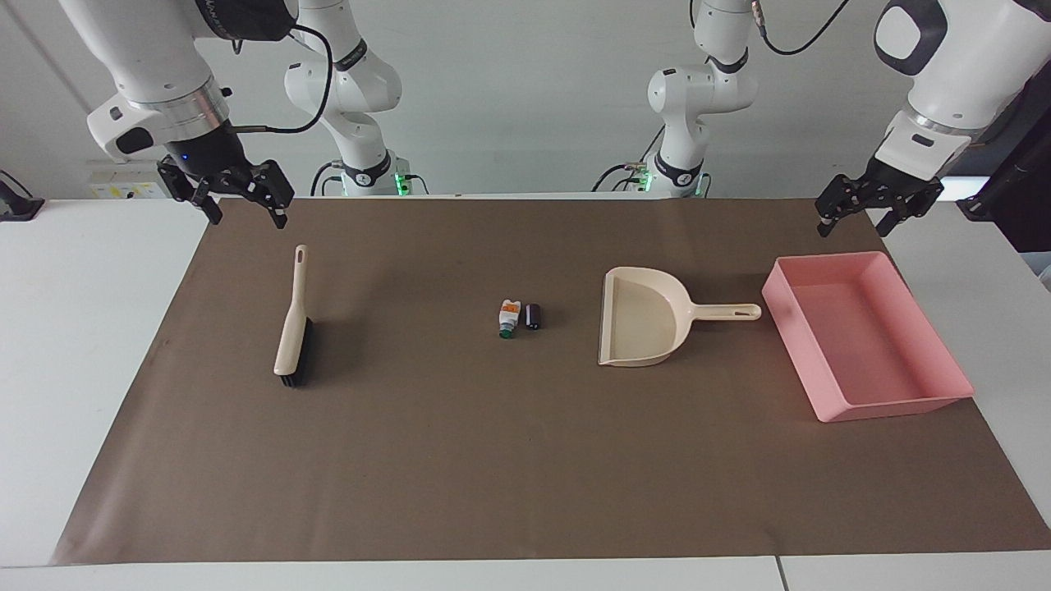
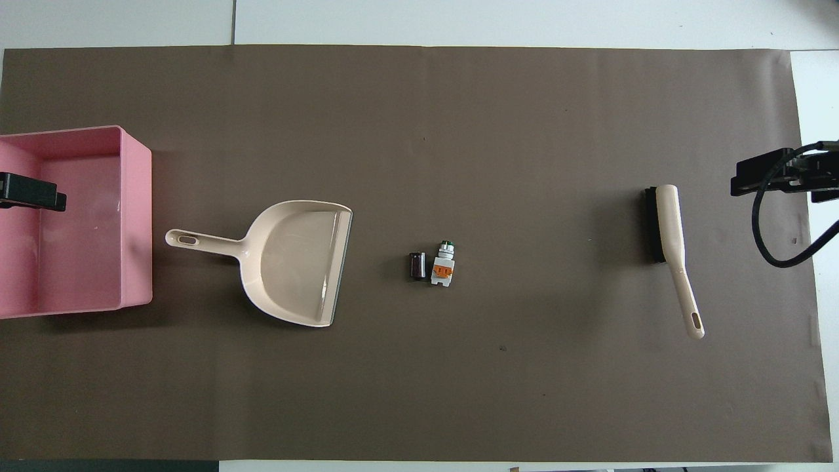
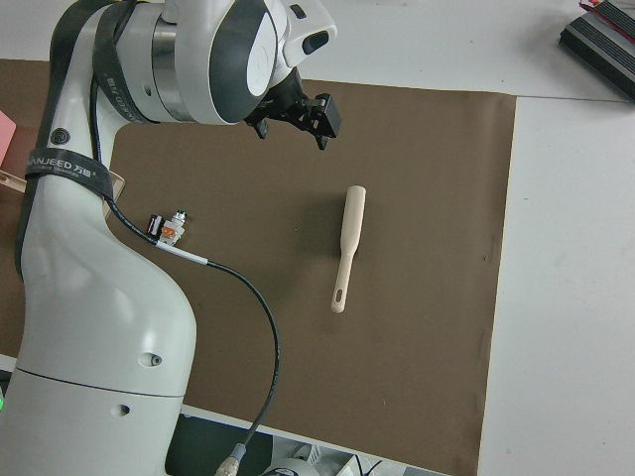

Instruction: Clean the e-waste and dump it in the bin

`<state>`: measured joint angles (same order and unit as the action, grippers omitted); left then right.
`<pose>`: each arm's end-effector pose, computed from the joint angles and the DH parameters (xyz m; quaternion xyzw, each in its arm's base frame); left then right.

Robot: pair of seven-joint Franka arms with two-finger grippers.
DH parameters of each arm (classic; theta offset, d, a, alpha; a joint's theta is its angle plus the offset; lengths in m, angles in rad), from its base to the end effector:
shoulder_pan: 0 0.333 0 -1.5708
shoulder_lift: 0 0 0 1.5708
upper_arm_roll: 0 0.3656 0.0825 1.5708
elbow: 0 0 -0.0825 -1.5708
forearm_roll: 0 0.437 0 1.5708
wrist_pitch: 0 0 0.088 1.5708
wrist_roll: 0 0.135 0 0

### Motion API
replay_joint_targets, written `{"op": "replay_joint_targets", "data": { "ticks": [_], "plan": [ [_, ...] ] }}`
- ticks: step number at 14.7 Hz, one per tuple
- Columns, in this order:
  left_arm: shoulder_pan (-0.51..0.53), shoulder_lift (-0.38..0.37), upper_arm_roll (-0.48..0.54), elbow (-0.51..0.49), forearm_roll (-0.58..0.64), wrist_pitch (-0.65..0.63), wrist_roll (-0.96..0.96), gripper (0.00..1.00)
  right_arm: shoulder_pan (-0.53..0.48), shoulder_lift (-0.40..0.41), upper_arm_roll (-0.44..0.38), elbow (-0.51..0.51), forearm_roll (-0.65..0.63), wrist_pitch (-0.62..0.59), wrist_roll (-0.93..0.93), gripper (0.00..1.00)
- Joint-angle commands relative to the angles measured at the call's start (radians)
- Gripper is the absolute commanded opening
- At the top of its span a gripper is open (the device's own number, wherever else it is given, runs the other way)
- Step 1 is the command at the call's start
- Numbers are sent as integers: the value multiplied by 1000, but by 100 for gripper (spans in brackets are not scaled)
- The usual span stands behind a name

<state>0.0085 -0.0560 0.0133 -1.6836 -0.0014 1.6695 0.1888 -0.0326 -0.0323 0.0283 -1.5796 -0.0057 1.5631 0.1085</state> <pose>0.5963 0.0130 0.6290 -0.9963 0.0833 -0.0209 0.0011 0.5957 -0.0030 0.6602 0.9984 -0.0564 0.0081 0.0029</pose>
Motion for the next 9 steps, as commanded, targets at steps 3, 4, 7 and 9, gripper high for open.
{"op": "replay_joint_targets", "data": {
  "ticks": [3,4,7,9],
  "plan": [
    [-1,-25,-12,-67,14,39,349,99,-13,-43,8,-81,9,49,-12,100],
    [-1,-34,-15,-86,11,39,433,99,-15,-75,8,-158,9,104,-22,100],
    [-1,-54,-15,-125,-31,41,740,99,-30,-208,7,-486,10,326,-93,100],
    [1,-65,-12,-142,-57,41,967,99,-36,-233,5,-597,10,386,-121,100]
  ]
}}
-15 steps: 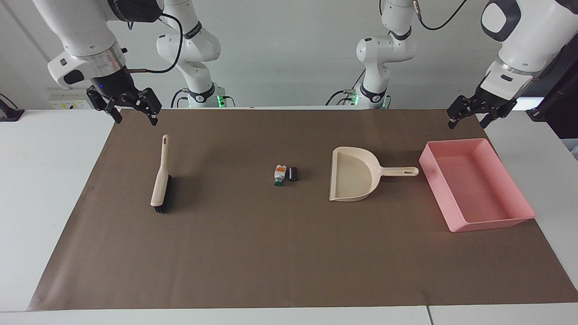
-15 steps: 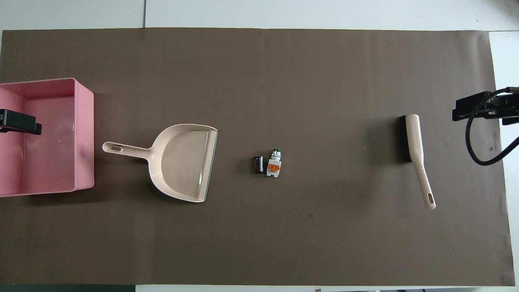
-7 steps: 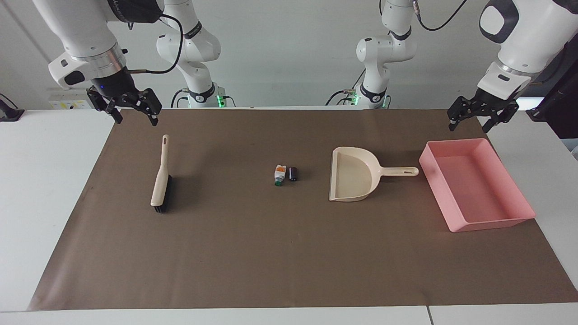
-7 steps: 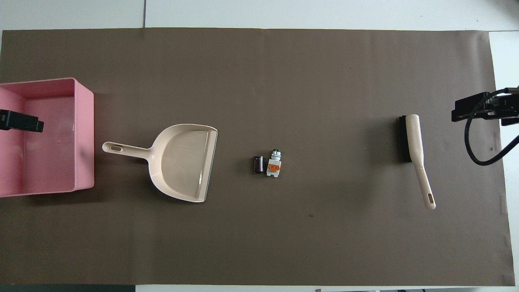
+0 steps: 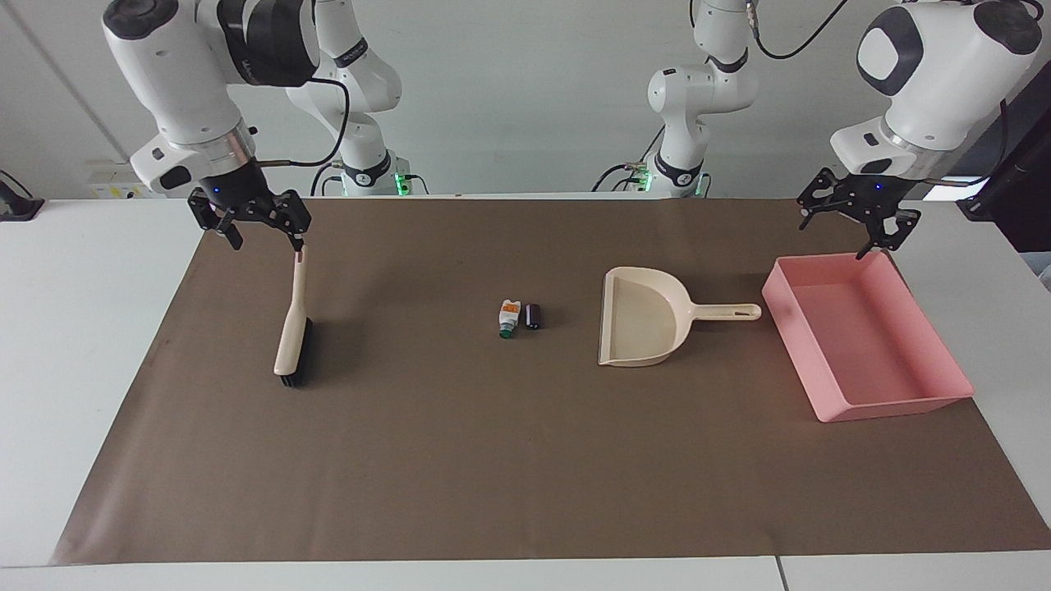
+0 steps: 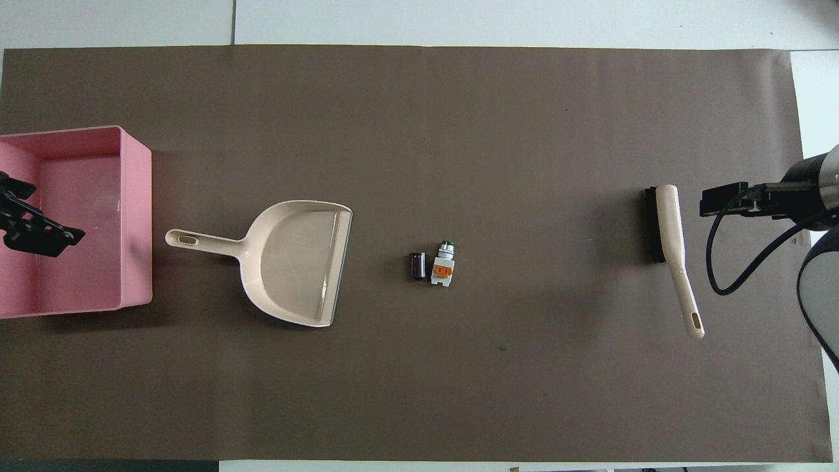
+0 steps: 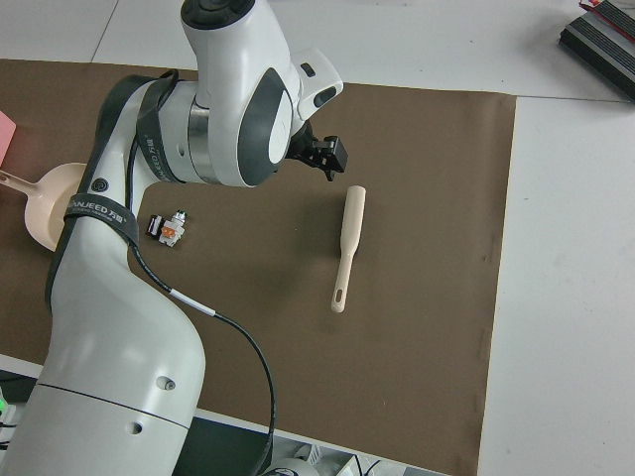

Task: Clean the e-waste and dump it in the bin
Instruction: 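Grasp the dustpan handle with the left gripper while the right gripper grasps the brush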

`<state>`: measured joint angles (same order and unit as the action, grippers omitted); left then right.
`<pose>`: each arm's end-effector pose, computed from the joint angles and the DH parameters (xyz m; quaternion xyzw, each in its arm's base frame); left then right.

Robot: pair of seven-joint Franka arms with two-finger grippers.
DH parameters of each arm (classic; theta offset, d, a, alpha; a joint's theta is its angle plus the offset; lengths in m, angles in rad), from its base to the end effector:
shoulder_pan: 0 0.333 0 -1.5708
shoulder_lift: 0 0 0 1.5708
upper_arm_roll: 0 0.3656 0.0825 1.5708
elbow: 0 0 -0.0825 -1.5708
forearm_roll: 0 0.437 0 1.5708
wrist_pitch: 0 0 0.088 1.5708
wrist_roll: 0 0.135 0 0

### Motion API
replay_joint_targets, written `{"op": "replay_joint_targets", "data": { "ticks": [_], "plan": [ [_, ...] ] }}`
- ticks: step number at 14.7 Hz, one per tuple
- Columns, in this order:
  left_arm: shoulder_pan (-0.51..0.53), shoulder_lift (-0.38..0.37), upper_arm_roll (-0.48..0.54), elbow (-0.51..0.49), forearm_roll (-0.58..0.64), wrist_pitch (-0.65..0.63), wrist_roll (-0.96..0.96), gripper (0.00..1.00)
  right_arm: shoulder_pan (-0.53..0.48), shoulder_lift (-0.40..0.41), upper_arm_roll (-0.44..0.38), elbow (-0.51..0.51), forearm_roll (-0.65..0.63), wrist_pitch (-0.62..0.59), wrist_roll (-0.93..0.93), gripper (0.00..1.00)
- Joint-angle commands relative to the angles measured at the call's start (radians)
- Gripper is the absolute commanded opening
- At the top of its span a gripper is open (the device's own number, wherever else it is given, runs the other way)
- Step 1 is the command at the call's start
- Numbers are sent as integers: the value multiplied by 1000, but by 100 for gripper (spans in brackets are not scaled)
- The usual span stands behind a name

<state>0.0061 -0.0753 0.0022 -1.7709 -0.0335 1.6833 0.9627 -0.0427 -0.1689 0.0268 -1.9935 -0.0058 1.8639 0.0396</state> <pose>0.5850 0.0007 0.5952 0.8891 -0.4575 0.0024 0.0176 0.5568 -0.0087 0.5459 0.9994 -0.0271 0.0197 0.0048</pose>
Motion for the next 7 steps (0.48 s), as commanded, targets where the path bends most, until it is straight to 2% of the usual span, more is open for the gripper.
{"op": "replay_joint_targets", "data": {
  "ticks": [1,3,7],
  "plan": [
    [3,-46,-1,-56,-25,27,312,99,-51,-87,7,-214,10,90,-84,100],
    [-3,-41,-4,-73,-25,36,424,99,-103,-63,7,-296,10,180,-163,100],
    [-75,-60,-4,-195,-25,153,477,99,-128,-58,5,-473,10,353,-181,100]
  ]
}}
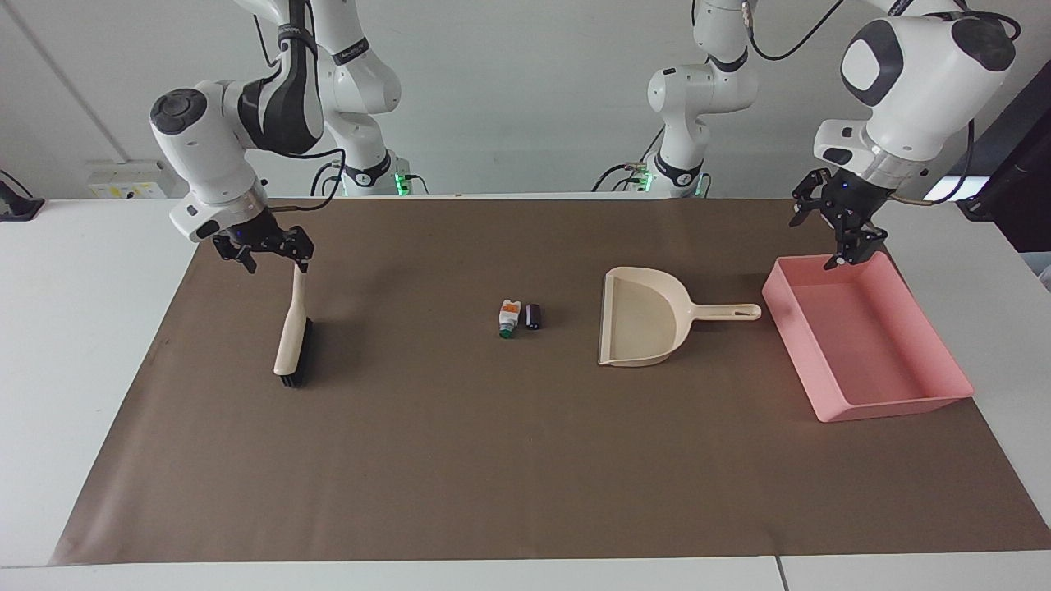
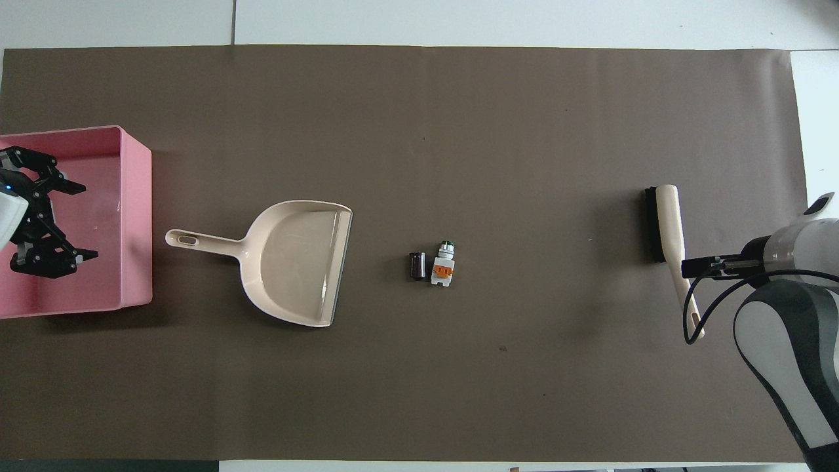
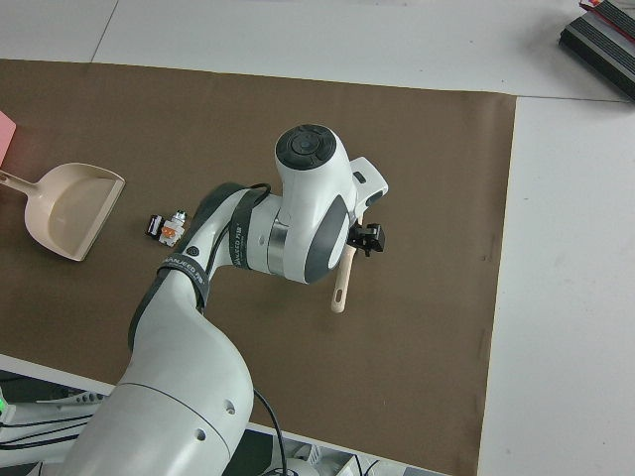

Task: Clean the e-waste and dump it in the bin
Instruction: 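Grasp the dustpan handle with the left gripper while the right gripper grasps the brush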

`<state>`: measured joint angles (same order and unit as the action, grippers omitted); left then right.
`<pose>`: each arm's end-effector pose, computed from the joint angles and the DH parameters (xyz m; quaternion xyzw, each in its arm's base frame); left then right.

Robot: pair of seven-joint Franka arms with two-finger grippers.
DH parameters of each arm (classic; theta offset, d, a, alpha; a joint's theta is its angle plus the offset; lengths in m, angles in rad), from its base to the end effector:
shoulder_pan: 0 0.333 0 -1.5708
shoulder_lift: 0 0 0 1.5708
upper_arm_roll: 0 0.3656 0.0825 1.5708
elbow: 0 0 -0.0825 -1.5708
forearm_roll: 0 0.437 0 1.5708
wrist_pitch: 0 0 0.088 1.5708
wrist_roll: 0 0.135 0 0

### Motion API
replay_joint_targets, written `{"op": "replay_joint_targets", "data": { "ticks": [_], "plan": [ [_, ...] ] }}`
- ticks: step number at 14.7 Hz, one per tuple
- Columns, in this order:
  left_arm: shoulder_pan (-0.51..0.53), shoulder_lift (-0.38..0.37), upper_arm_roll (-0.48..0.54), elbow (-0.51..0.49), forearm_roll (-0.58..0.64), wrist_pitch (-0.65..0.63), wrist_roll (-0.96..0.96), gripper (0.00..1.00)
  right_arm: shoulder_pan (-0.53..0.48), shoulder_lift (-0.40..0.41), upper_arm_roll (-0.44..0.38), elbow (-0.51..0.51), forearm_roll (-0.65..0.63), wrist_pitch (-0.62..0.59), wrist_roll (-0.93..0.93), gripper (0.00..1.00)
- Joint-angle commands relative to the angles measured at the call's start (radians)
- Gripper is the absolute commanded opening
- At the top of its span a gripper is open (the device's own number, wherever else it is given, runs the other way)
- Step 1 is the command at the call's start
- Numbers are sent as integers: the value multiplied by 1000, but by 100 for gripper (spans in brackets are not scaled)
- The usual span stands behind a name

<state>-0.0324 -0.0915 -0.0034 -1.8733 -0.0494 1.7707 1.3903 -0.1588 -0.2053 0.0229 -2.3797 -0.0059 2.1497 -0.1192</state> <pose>0.5793 -0.0265 0.5579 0.7594 -0.6501 0.0107 0.0222 0.4929 -0.0677 0.3905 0.9999 -0.0070 -0.0129 0.0032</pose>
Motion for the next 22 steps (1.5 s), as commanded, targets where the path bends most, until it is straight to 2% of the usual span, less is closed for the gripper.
{"op": "replay_joint_targets", "data": {
  "ticks": [1,3,7,9,11,14,15,16,17,19,20,22],
  "plan": [
    [-56,-45,2,-108,-9,70,62,99,-11,-13,11,-99,12,74,-23,100],
    [-64,-51,2,-168,-12,88,129,99,-10,-9,11,-117,20,81,-42,100],
    [-104,-63,-3,-309,-12,272,185,99,-39,1,11,-151,21,122,-118,100],
    [-158,-38,-1,-346,-12,358,242,97,-39,3,11,-159,23,124,-120,100],
    [-167,-17,-1,-366,-12,384,236,97,-39,3,11,-159,24,124,-120,94],
    [-170,31,-1,-366,-12,445,231,92,-38,3,12,-156,24,122,-120,81],
    [-170,53,0,-368,-12,478,225,90,-35,3,12,-156,24,122,-120,75],
    [-170,68,0,-368,-12,487,205,90,-34,4,12,-156,24,122,-120,64],
    [-169,78,0,-368,-12,489,184,90,-31,4,12,-154,24,122,-119,40],
    [-167,97,0,-371,-12,509,173,91,-30,4,12,-156,43,122,-106,4],
    [-167,105,0,-375,-12,529,167,91,-27,4,12,-154,62,121,-94,0],
    [-169,105,0,-414,-12,565,151,92,-22,14,14,-141,67,108,-86,0]
  ]
}}
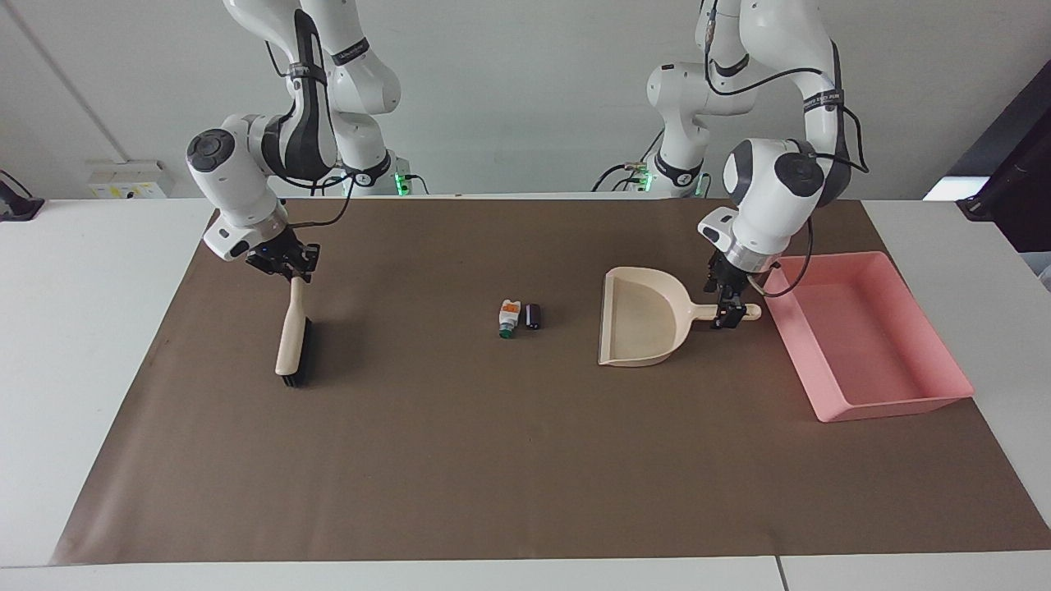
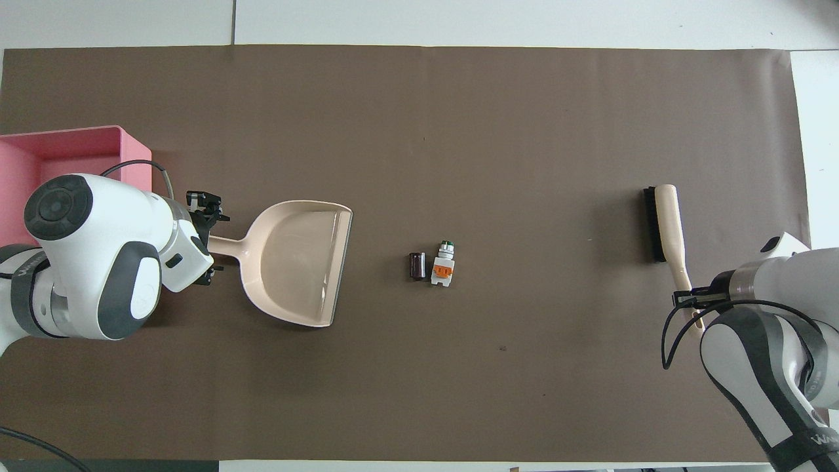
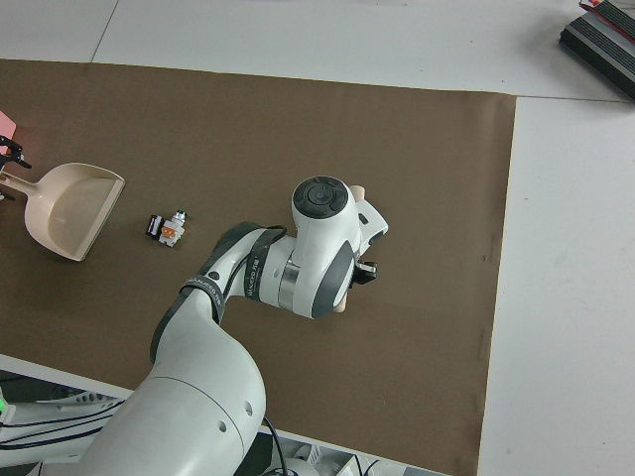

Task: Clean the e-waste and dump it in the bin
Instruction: 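Grasp the dustpan handle with the left gripper while the right gripper grasps the brush, then lift the brush with the right gripper while the left gripper positions the dustpan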

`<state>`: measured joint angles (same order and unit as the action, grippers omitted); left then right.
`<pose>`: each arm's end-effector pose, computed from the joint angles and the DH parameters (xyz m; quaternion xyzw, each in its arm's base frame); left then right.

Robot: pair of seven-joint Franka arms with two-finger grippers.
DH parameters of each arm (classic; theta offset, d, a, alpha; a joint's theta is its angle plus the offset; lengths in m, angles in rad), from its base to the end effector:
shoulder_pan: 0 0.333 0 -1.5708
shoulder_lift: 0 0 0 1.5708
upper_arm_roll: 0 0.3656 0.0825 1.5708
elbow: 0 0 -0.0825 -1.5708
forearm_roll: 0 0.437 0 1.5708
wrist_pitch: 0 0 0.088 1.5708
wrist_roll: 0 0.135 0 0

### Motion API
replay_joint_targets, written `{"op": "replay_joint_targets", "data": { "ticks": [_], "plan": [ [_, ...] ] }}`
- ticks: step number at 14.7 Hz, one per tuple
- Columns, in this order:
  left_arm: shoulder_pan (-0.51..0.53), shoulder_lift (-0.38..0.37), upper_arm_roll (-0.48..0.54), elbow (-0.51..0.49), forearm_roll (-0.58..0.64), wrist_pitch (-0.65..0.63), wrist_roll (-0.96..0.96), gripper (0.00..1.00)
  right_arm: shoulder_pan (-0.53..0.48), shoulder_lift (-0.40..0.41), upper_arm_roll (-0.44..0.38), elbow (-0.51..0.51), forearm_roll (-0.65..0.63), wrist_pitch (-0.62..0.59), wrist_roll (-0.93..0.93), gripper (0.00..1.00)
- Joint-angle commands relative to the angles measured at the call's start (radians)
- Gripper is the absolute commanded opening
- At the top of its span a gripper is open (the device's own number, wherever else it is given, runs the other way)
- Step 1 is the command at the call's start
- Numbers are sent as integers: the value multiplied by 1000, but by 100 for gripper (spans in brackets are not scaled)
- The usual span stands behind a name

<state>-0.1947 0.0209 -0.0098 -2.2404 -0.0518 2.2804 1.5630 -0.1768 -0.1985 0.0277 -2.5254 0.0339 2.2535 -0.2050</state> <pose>0.5578 -0.1181 0.3488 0.6469 -0.7622 0.0199 0.0095 0.4563 -0.0671 0.3268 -0.9991 -0.0164 0.0343 0.0163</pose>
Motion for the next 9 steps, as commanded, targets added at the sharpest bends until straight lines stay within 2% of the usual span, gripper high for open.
{"op": "replay_joint_targets", "data": {
  "ticks": [1,5,6,7,9],
  "plan": [
    [-6,-9,7,-53,-10,56,-23,92,-3,8,12,16,27,-6,5,0],
    [-6,-10,7,-54,-10,51,-24,91,49,1,18,117,27,-110,67,0],
    [-6,-10,7,-54,-10,48,-26,88,74,-1,20,152,26,-145,102,0],
    [-6,-10,7,-54,-10,47,-26,77,98,1,21,180,24,-172,126,0],
    [-8,-12,7,-54,-10,42,-58,40,144,-2,21,203,12,-196,186,0]
  ]
}}
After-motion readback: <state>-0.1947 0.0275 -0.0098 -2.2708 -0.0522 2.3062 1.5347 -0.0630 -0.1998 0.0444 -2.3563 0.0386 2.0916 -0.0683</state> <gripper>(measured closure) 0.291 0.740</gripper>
